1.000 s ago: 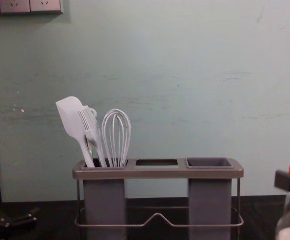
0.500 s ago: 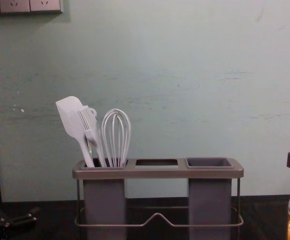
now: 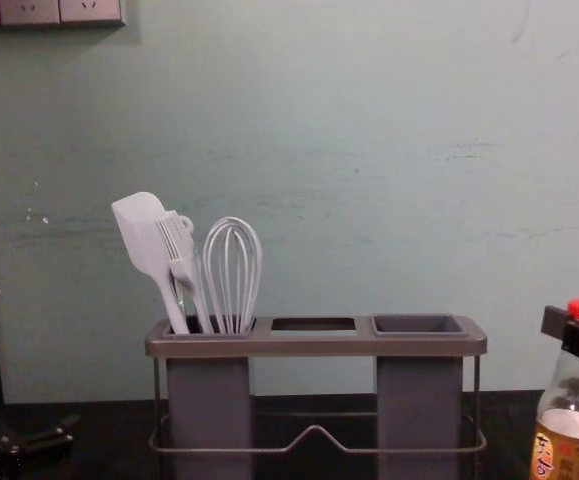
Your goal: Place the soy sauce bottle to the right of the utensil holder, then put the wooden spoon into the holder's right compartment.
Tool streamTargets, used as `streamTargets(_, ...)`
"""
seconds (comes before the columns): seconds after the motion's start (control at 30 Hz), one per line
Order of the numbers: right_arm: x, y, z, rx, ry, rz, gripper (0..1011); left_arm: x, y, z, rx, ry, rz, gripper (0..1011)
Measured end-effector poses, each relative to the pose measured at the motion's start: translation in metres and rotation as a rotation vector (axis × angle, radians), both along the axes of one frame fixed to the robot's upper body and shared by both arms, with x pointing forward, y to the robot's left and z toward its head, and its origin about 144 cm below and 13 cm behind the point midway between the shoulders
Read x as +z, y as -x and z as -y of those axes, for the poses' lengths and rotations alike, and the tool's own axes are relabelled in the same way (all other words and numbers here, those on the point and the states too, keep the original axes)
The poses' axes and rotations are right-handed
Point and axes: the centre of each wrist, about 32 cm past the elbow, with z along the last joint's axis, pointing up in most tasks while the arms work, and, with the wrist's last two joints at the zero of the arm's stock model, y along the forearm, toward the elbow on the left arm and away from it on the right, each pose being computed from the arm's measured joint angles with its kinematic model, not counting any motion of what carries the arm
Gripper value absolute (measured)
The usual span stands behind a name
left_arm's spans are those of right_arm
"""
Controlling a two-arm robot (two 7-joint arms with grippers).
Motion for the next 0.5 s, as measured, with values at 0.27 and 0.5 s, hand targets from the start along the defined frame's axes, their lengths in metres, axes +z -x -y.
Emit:
streamTargets(0.27,-0.007,-0.015,-0.005,-0.009,-0.009,-0.008,382,0.000,0.000,0.000,0.000,0.000,0.000,1005)
streamTargets(0.5,-0.010,-0.027,-0.010,-0.010,-0.001,-0.004,382,0.000,0.000,0.000,0.000,0.000,0.000,1005)
